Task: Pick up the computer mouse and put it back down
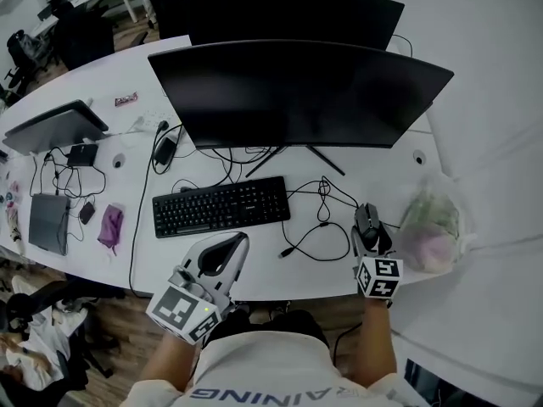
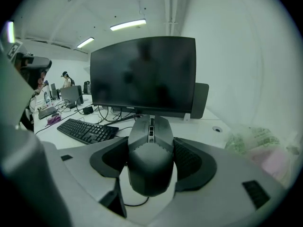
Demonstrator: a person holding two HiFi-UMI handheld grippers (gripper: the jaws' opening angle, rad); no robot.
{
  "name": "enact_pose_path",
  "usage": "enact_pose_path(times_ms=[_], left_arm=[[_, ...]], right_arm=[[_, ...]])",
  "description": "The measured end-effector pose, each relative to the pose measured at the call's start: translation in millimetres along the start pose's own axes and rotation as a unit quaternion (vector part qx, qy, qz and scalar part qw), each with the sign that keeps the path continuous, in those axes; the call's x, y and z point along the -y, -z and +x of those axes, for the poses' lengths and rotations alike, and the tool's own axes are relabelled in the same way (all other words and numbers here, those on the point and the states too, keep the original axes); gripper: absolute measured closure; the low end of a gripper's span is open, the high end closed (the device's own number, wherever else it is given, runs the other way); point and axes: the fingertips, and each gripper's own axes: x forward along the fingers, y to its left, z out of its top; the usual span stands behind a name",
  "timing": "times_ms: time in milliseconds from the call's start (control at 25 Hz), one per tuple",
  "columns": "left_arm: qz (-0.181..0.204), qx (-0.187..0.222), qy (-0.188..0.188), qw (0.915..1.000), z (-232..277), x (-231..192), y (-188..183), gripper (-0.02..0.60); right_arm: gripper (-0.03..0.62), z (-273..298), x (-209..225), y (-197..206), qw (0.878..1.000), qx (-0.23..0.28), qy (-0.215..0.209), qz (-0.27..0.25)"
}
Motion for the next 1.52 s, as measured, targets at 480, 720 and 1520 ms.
enact_pose_path(times_ms=[480, 720, 1520], left_arm=[[-0.011, -0.033, -0.004, 0.9994, 30.4, -0.1, 24.6, 0.577], [-0.017, -0.048, -0.007, 0.9987, 32.4, 5.2, 34.8, 0.577], [-0.009, -0.043, 0.003, 0.999, 10.5, 27.2, 34.5, 0.577]], right_arm=[[0.295, 49.1, 30.1, 80.9, 0.995, -0.101, -0.002, -0.022], [0.295, 55.9, 33.6, 109.5, 0.991, -0.135, -0.005, -0.027], [0.295, 44.8, 26.6, 109.1, 0.992, -0.121, -0.006, -0.033]])
